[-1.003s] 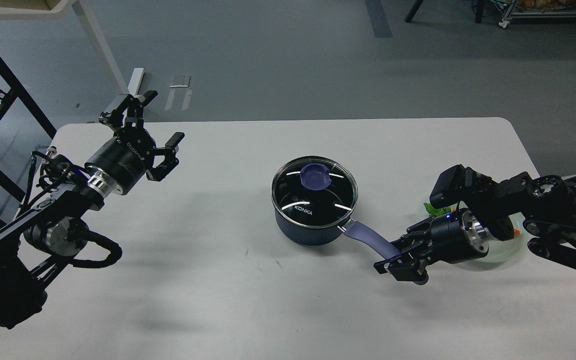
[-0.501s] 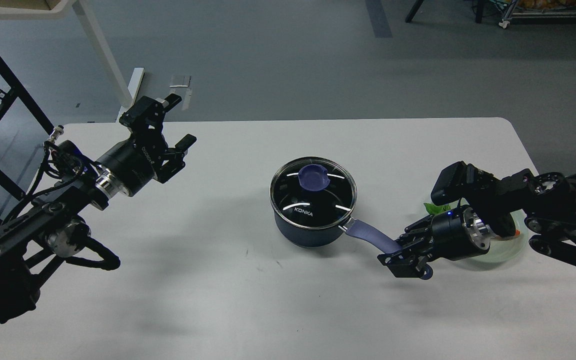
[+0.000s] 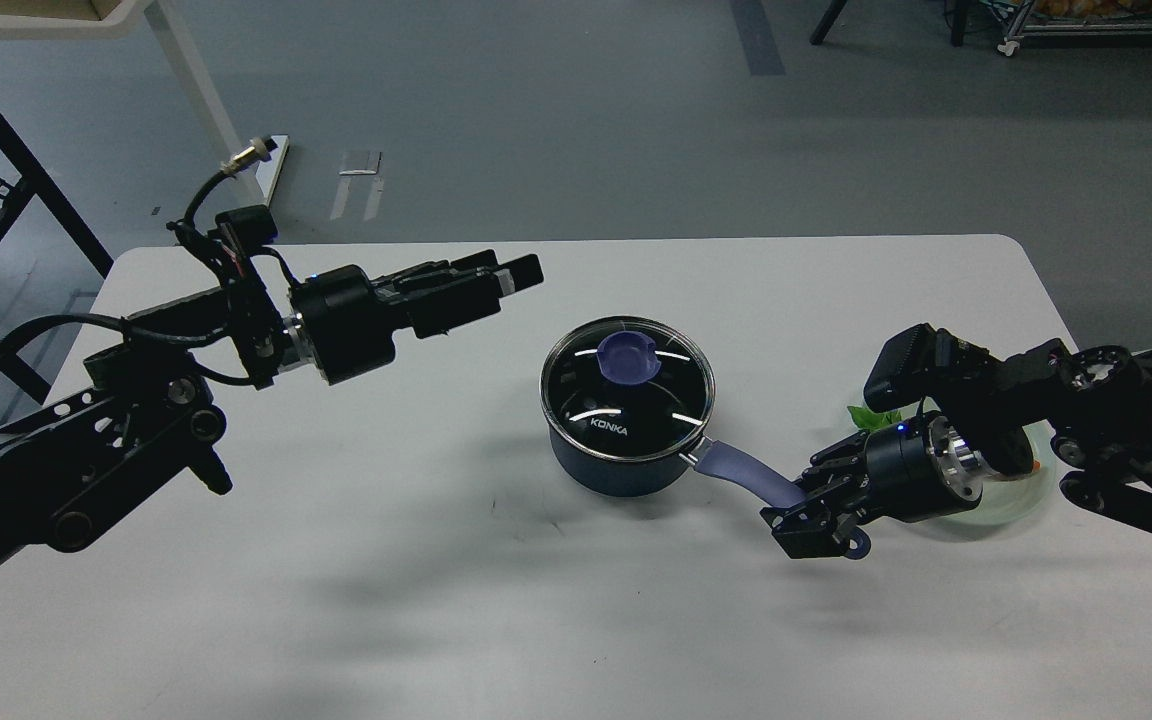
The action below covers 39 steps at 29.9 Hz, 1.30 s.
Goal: Open pot lid
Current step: 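Reach the left gripper over the pot to the blue lid knob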
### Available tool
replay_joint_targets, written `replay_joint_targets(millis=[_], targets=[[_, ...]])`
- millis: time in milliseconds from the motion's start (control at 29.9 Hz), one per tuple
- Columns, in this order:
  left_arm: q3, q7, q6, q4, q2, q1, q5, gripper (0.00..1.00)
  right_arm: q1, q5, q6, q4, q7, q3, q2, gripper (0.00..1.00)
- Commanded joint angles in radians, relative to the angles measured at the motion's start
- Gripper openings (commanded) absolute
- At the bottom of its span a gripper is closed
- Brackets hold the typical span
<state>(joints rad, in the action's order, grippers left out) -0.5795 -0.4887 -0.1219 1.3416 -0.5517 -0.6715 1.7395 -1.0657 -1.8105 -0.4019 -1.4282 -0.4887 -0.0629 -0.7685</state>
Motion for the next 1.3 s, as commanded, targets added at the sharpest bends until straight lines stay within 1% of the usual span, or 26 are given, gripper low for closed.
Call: replay_joint_targets(millis=[0, 67, 134, 167, 267, 368, 468, 568, 802, 1069, 1270], targets=[[0.211, 0.000, 0.212, -0.031, 0.004, -0.112, 0.155, 0.99, 0.004, 0.000, 0.000, 0.000, 0.000, 0.000, 0.000, 0.27], [0.320, 0.000, 0.277, -0.088, 0.021, -0.183, 0.163, 0.99, 0.004, 0.000, 0.000, 0.000, 0.000, 0.000, 0.000, 0.27], [0.380, 0.000, 0.304, -0.134, 0.053, -0.236, 0.167, 0.99, 0.004, 0.000, 0.000, 0.000, 0.000, 0.000, 0.002, 0.27], [0.401, 0.000, 0.309, -0.159, 0.071, -0.261, 0.170, 0.99, 0.004, 0.000, 0.000, 0.000, 0.000, 0.000, 0.002, 0.27], [0.414, 0.000, 0.308, -0.206, 0.098, -0.290, 0.181, 0.99, 0.004, 0.000, 0.000, 0.000, 0.000, 0.000, 0.002, 0.27], [0.457, 0.000, 0.308, -0.249, 0.144, -0.321, 0.207, 0.99, 0.006, 0.000, 0.000, 0.000, 0.000, 0.000, 0.002, 0.27], [0.487, 0.000, 0.308, -0.280, 0.174, -0.327, 0.210, 0.99, 0.006, 0.000, 0.000, 0.000, 0.000, 0.000, 0.002, 0.27], [0.490, 0.000, 0.303, -0.300, 0.206, -0.327, 0.210, 0.99, 0.006, 0.000, 0.000, 0.000, 0.000, 0.000, 0.002, 0.27], [0.520, 0.000, 0.303, -0.410, 0.274, -0.339, 0.212, 0.99, 0.006, 0.000, 0.000, 0.000, 0.000, 0.000, 0.000, 0.27], [0.535, 0.000, 0.294, -0.423, 0.288, -0.339, 0.210, 0.99, 0.006, 0.000, 0.000, 0.000, 0.000, 0.000, 0.005, 0.29], [0.535, 0.000, 0.286, -0.464, 0.320, -0.338, 0.210, 0.99, 0.007, 0.000, 0.000, 0.000, 0.000, 0.000, 0.003, 0.29]])
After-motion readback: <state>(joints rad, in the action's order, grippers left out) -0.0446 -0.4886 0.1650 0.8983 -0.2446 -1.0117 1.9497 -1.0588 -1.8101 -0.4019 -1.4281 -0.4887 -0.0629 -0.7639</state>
